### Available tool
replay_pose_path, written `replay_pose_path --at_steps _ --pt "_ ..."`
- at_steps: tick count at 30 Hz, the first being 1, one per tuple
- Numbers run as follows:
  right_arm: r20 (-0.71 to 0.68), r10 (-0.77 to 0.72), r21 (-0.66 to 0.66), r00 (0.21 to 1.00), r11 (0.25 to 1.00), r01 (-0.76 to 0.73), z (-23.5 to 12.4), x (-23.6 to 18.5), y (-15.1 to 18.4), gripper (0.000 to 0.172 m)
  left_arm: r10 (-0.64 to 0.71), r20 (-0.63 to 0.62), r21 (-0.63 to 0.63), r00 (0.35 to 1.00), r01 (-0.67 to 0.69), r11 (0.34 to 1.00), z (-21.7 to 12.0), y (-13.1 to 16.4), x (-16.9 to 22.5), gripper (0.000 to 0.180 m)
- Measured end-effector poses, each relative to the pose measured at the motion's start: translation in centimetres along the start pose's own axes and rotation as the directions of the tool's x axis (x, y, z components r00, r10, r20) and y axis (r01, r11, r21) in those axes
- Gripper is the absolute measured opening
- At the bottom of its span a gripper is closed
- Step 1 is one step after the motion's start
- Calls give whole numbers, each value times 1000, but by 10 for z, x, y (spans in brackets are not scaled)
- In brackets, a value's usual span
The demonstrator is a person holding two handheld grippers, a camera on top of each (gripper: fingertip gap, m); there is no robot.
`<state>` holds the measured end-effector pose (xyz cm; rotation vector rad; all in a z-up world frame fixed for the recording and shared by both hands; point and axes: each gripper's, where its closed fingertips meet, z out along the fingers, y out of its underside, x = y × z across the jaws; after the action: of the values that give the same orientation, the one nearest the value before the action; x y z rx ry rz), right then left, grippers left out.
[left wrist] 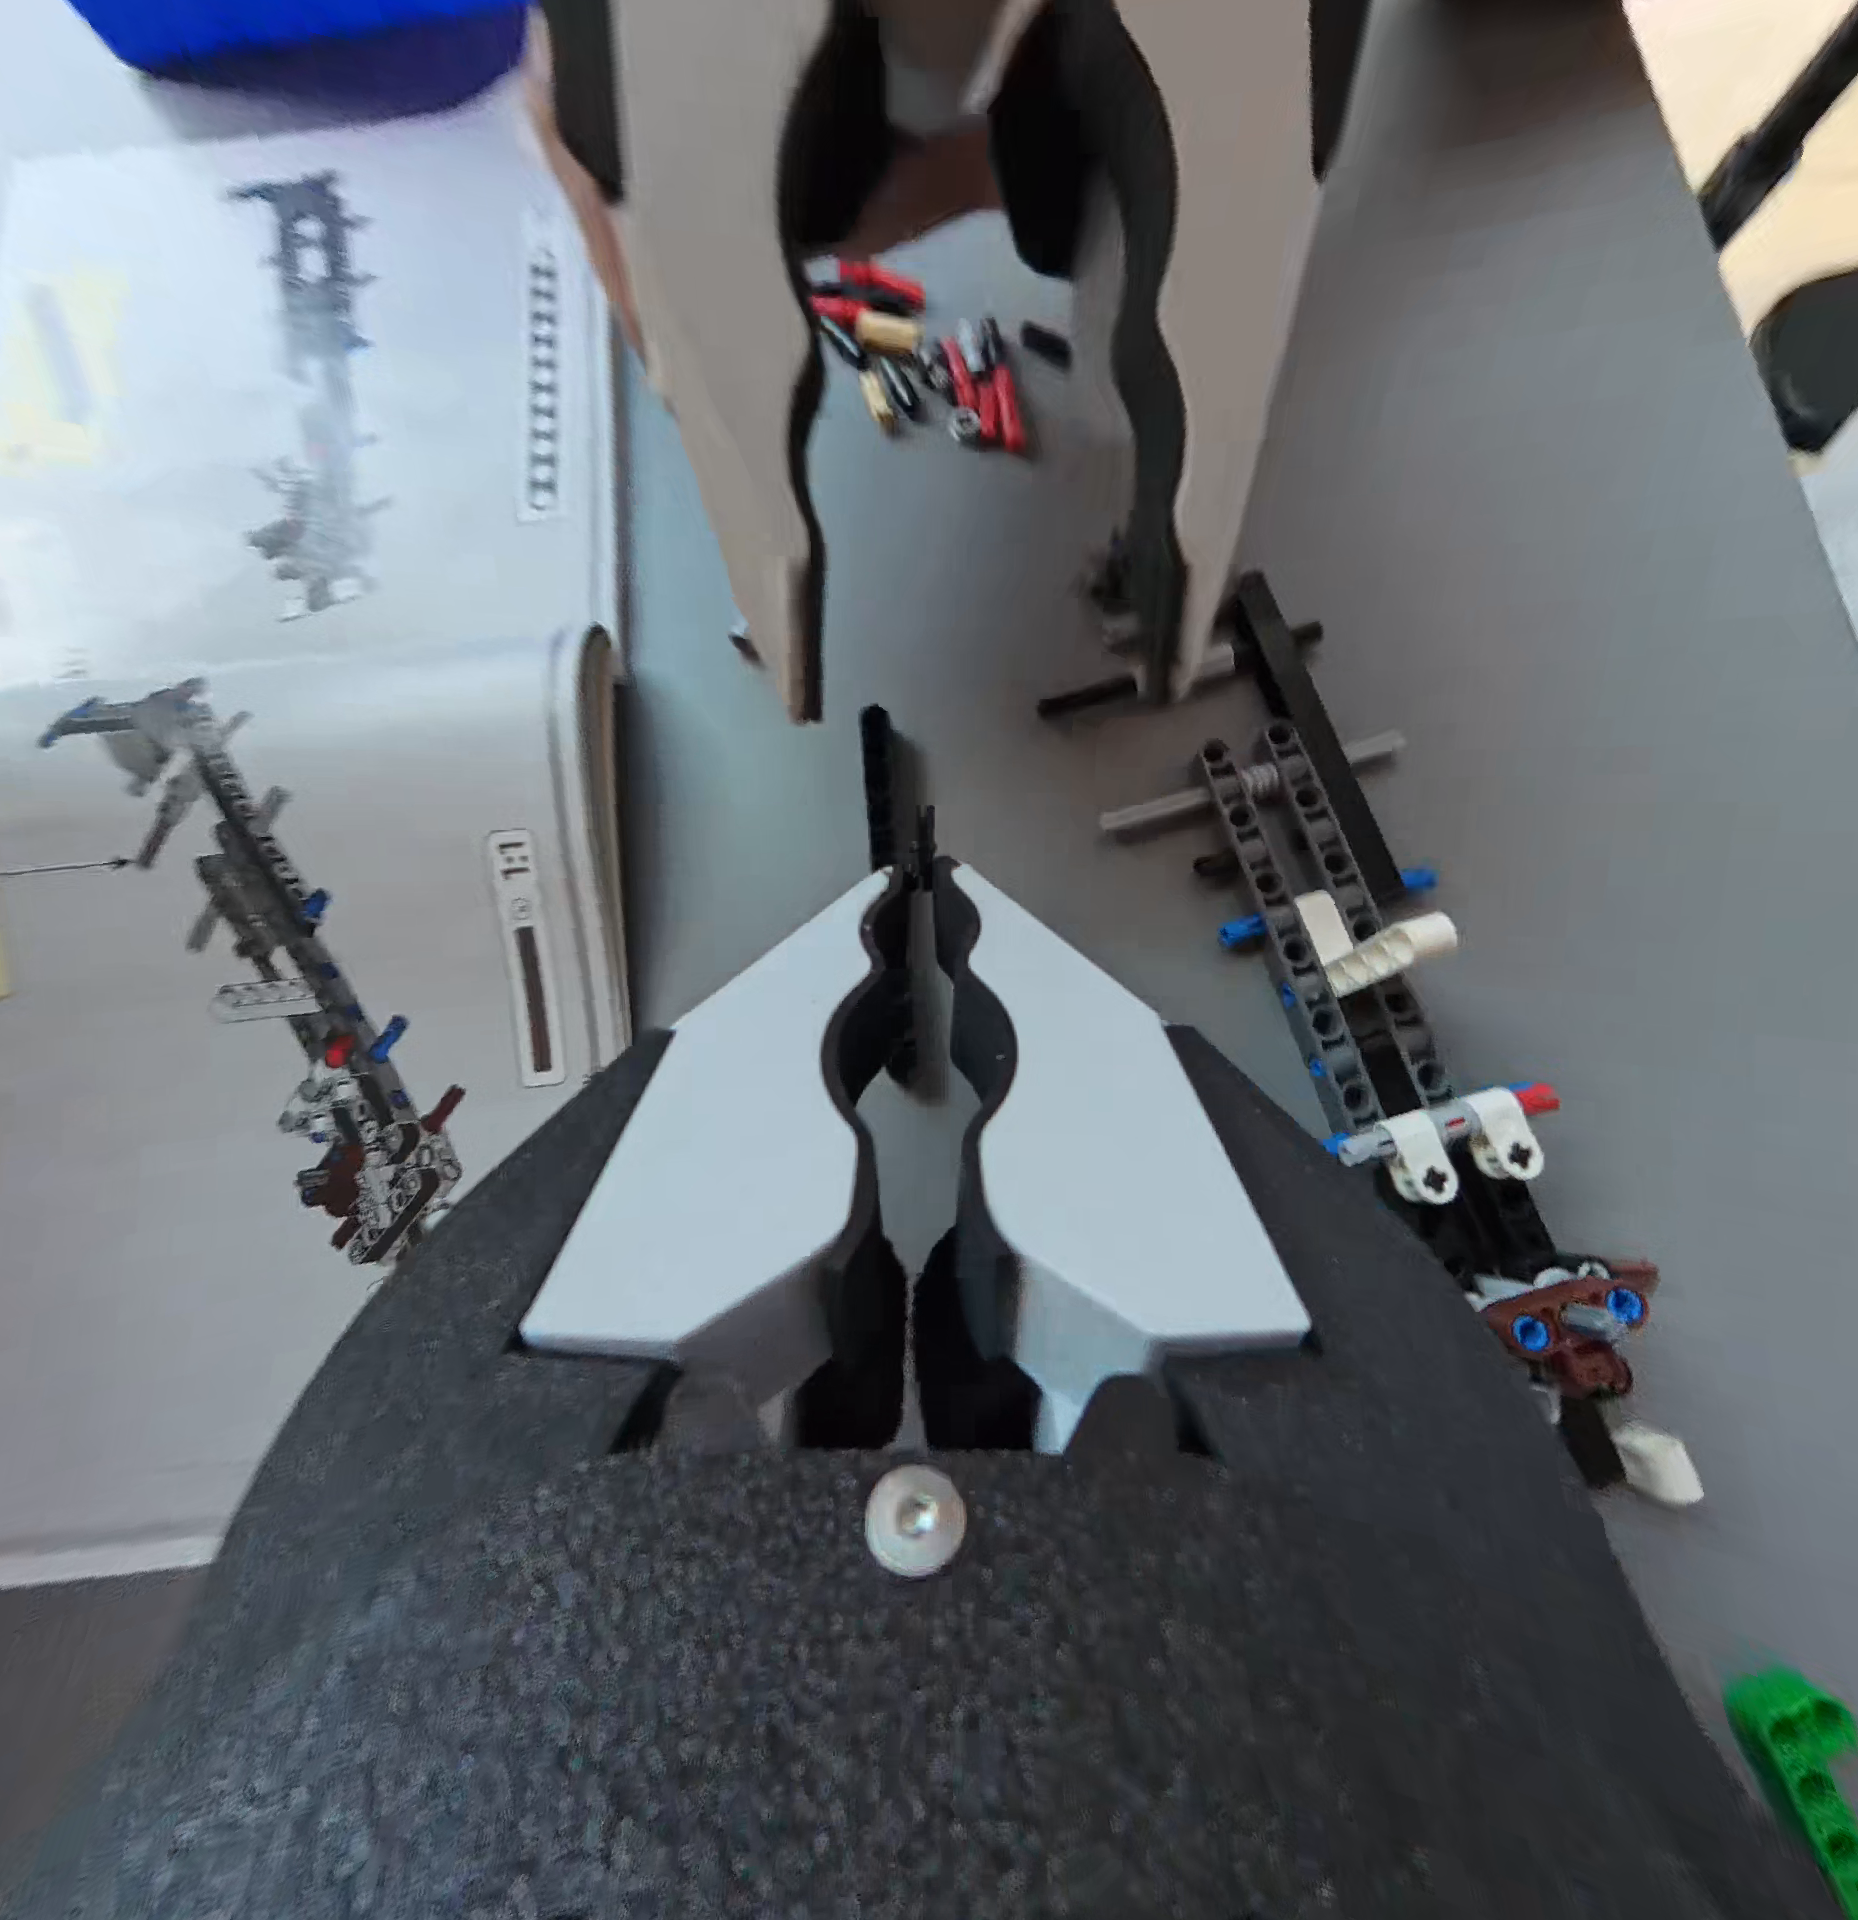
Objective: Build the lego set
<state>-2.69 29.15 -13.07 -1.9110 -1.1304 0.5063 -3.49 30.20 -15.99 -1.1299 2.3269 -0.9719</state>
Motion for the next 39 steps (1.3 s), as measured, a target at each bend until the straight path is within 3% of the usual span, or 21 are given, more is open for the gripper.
replay_pose_path --at_steps 1,3,5,7,9,10,11,12,14,16,19,21,23,30,39 --pt "1 5 -2 1000 1000 -5 1 -2 -2 55 -20 43 63 999 18 998 -5 -8 -4 2" --pt "-10 30 14 999 999 -30 2 -1 -6 53 -34 139 181 990 8 983 -17 -22 -11 3" --pt "-74 119 60 990 992 -115 0 16 -10 20 -41 222 253 974 -17 967 -27 -31 -15 3" --pt "-116 320 186 940 937 -296 -8 42 -20 15 -48 274 273 961 -30 962 -32 -32 -17 3" --pt "35 539 269 841 806 -528 -16 52 -30 9 -64 294 277 954 -21 961 -33 -31 -20 3" --pt "191 580 263 792 747 -611 -18 43 -39 27 -75 297 285 952 -13 959 -34 -30 -20 3" --pt "290 596 213 749 722 -658 -18 34 -42 34 -85 299 293 950 -6 956 -35 -30 -21 3" --pt "300 597 160 744 738 -656 -14 30 -36 38 -93 303 298 948 -2 954 -36 -30 -22 3" --pt "236 530 125 815 815 -566 -7 26 -23 50 -100 320 311 942 -4 950 -39 -30 -22 3" --pt "245 476 113 845 851 -513 -4 18 -23 50 -94 333 314 938 -17 949 -40 -30 -20 3" --pt "130 341 159 931 920 -359 -3 20 -29 24 -68 353 301 933 -45 953 -40 -32 -16 3" --pt "54 264 173 963 948 -269 -4 22 -30 16 -50 363 294 931 -63 954 -40 -35 -13 3" --pt "28 241 206 970 948 -241 -7 23 -34 8 -42 362 296 931 -72 952 -39 -37 -11 3" --pt "129 280 196 951 933 -301 -5 15 -30 9 -34 368 299 929 -84 951 -41 -40 -10 3" --pt "122 278 214 953 930 -299 -4 16 -33 8 -37 366 300 930 -80 951 -41 -38 -12 3"
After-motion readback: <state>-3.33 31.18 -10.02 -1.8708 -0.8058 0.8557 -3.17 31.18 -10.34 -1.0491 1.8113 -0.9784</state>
